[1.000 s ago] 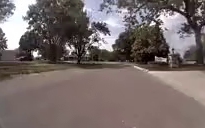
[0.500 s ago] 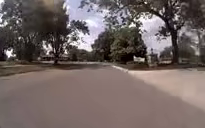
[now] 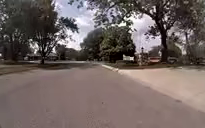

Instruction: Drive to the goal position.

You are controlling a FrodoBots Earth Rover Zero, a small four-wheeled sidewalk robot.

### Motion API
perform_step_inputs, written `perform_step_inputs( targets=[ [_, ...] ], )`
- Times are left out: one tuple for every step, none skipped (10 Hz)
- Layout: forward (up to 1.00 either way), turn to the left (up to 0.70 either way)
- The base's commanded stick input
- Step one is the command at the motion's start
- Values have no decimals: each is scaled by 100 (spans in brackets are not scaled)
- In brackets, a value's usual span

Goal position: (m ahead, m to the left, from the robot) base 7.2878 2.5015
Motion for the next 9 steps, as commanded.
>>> perform_step_inputs(
  targets=[
    [70,-19],
    [70,0],
    [70,0],
    [70,0],
    [70,0],
    [70,0],
    [70,0],
    [70,0],
    [70,0]
  ],
)
